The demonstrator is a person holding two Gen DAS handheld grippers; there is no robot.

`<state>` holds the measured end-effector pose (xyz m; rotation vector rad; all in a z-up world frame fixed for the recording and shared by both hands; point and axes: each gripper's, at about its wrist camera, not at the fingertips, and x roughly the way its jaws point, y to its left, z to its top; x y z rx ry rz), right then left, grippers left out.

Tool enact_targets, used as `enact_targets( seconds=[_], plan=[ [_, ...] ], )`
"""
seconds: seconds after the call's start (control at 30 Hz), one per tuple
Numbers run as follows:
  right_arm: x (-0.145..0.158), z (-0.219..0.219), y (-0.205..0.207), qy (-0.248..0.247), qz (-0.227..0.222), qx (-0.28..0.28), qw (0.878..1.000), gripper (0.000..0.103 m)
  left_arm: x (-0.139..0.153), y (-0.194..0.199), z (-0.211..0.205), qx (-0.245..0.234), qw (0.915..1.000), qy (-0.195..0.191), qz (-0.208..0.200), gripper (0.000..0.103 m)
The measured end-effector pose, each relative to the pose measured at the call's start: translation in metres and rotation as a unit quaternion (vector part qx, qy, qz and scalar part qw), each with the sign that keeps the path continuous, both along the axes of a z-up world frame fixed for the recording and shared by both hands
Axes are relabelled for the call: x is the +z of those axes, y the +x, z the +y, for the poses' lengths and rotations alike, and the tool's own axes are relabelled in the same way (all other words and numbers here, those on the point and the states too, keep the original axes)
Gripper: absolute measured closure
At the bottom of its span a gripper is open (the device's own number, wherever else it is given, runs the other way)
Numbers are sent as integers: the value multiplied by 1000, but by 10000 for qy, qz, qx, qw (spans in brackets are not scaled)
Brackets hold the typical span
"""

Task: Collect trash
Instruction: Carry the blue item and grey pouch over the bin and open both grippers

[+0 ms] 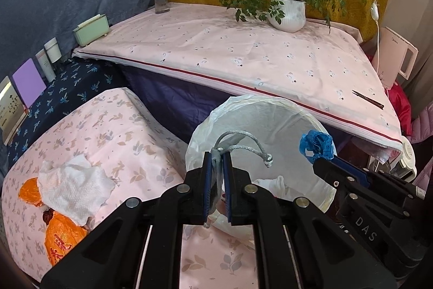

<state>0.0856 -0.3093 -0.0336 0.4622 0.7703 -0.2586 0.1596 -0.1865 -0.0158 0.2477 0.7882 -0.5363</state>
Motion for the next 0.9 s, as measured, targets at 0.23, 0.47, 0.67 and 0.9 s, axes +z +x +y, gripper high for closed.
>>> enact_targets(
  seconds=[0.23, 0.47, 0.67, 0.9],
  plan=[
    [-3, -1, 4, -25, 48, -25, 10000, 85, -3, 1, -5, -47, 10000, -43, 29, 67],
    [-2, -1, 5, -54, 37, -91, 9999, 82, 0, 0, -3, 68, 9999, -45, -124, 47],
    [2, 4, 3, -74, -23, -83, 9999, 73, 0, 2, 7, 197, 9997, -40, -103, 47],
    [10, 16, 2, -111, -72, 18, 9999, 70, 6, -2, 22, 347, 9993, -95, -141, 47]
  ],
)
